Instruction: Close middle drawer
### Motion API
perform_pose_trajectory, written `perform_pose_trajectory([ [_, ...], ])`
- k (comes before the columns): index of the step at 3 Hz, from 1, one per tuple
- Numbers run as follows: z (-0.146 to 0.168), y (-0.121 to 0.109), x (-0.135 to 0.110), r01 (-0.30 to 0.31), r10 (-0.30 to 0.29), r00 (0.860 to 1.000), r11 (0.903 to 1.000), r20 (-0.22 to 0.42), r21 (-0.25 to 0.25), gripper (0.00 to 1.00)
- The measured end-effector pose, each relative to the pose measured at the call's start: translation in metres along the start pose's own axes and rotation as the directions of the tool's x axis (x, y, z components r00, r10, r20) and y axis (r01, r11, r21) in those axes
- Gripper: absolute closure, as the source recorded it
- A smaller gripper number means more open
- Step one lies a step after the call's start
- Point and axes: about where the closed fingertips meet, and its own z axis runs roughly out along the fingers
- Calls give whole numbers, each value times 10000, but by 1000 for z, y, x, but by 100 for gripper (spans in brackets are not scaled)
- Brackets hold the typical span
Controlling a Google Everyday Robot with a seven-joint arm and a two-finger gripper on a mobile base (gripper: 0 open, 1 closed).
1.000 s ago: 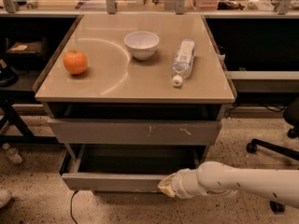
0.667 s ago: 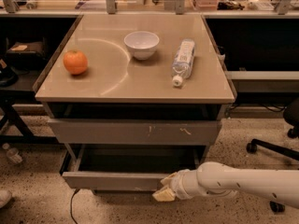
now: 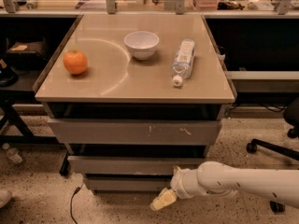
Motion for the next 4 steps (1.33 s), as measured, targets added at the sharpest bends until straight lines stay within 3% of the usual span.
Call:
perform_pose_trajectory([
  [1, 0, 0, 0, 0, 0, 10000, 10000, 0, 0, 18],
  [4, 6, -8, -10, 199, -199, 9998, 9998, 7, 43, 88],
])
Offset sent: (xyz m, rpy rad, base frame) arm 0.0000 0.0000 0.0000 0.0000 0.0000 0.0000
